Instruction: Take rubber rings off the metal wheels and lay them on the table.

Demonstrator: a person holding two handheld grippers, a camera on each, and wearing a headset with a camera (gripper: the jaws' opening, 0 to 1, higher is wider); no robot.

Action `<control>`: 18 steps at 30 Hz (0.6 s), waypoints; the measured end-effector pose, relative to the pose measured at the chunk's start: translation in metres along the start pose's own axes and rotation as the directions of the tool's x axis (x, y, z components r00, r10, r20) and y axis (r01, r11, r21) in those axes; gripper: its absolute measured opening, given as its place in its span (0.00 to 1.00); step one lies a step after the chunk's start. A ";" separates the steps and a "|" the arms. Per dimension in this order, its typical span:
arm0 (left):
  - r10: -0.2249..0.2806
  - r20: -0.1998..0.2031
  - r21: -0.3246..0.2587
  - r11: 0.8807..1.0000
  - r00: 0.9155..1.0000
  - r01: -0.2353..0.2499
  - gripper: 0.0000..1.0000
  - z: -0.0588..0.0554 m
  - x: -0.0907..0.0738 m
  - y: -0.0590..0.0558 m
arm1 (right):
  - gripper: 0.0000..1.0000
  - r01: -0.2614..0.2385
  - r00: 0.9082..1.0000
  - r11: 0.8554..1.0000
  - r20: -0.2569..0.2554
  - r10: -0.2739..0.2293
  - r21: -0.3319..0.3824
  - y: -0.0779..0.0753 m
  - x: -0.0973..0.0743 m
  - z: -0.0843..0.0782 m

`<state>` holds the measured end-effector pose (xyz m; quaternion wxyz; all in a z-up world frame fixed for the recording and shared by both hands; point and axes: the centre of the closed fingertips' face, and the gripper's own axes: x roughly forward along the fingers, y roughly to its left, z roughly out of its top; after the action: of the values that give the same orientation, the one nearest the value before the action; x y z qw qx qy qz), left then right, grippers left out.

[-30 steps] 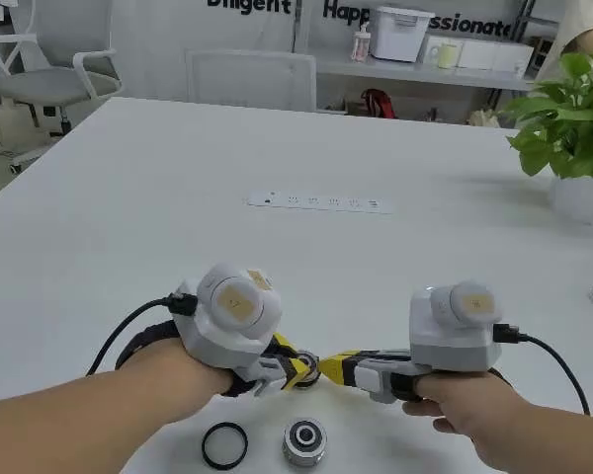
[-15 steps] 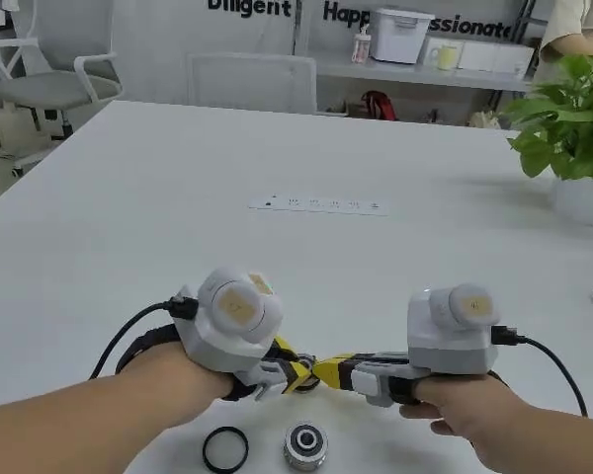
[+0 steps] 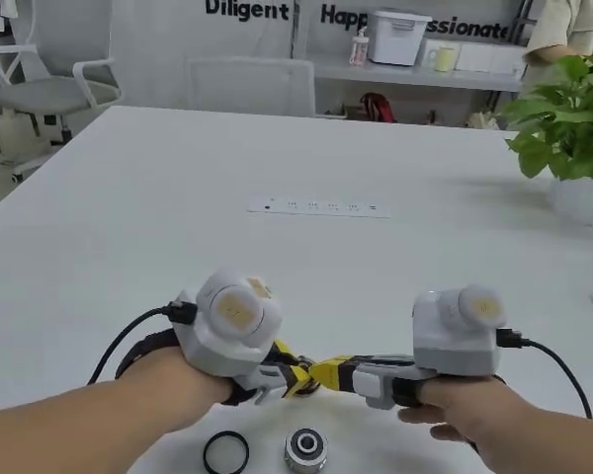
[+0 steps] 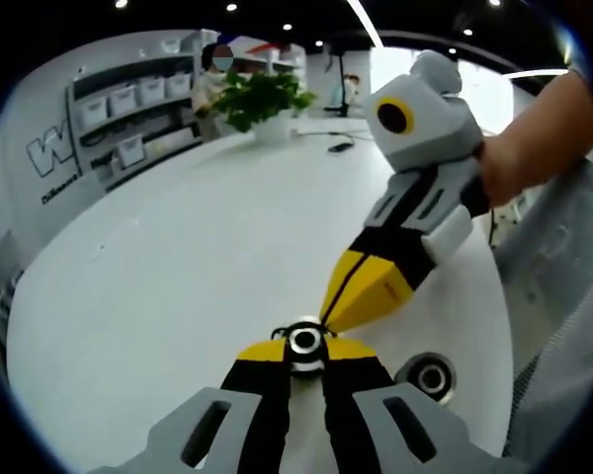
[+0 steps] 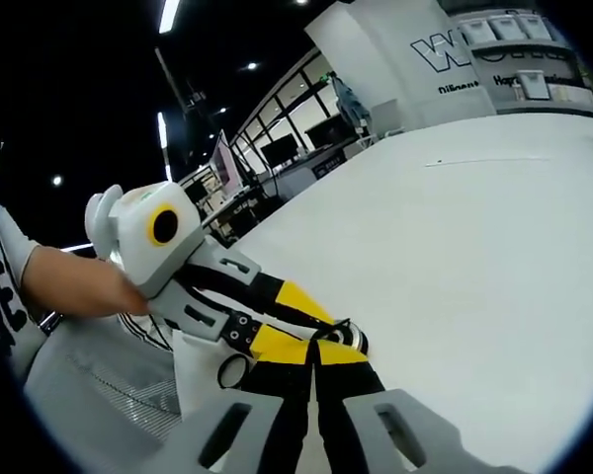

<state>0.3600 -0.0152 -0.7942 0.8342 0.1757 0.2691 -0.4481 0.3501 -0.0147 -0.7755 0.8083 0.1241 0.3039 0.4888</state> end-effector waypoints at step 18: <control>-0.003 0.005 -0.015 1.000 1.000 0.003 0.13 0.001 -0.001 0.001 | 0.00 0.066 0.998 0.998 -0.015 -0.066 -0.019 -0.012 0.000 -0.004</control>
<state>0.3603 -0.0145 -0.7931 0.8356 0.1681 0.2706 -0.4476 0.3561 -0.0213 -0.7848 0.8226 0.1027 0.3098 0.4656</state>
